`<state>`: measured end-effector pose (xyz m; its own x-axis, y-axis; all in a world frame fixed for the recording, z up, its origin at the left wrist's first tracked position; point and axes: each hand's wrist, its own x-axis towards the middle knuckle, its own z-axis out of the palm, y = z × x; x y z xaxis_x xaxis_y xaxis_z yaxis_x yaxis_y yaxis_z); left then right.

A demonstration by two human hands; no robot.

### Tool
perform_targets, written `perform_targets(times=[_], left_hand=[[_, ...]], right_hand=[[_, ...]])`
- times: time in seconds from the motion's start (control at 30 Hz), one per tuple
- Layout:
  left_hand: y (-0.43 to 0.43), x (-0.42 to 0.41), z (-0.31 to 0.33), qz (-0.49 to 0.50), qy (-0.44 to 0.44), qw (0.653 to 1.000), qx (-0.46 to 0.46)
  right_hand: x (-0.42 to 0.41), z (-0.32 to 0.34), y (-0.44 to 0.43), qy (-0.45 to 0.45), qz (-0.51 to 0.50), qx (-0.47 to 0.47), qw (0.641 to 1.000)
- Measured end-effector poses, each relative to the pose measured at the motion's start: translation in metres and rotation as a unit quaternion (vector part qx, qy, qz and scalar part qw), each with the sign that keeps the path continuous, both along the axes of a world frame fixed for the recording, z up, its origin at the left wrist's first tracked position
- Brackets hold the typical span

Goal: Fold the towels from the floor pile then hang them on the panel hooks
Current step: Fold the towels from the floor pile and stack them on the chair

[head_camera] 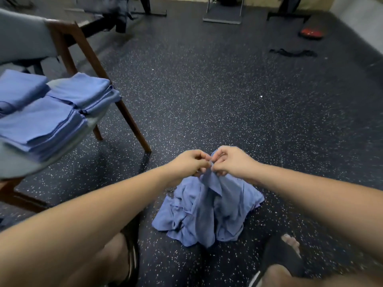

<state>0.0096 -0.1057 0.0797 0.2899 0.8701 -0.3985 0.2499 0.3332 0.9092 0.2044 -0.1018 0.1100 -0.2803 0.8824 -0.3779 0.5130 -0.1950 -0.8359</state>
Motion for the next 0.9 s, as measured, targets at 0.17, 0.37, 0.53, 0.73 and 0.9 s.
perform_targets(times=[0.17,0.37,0.53,0.73,0.9], left_hand=[[0.002,-0.008,0.101,-0.064,-0.010,0.991,0.114],[-0.016,-0.017,0.193,-0.100,0.078,0.944,0.306],[-0.020,-0.020,0.219,-0.042,0.112,0.903,0.413],[-0.016,-0.018,0.225,0.027,0.114,0.885,0.450],[-0.010,-0.009,0.220,0.047,0.123,0.904,0.406]], right_hand=[[0.010,0.089,0.010,0.083,-0.010,0.020,0.996],[0.012,0.176,0.007,0.234,-0.039,0.028,0.971],[0.013,0.215,0.001,0.257,-0.039,0.055,0.964],[0.016,0.225,-0.006,0.216,-0.063,0.099,0.969],[0.001,0.207,-0.017,0.067,-0.061,0.230,0.969]])
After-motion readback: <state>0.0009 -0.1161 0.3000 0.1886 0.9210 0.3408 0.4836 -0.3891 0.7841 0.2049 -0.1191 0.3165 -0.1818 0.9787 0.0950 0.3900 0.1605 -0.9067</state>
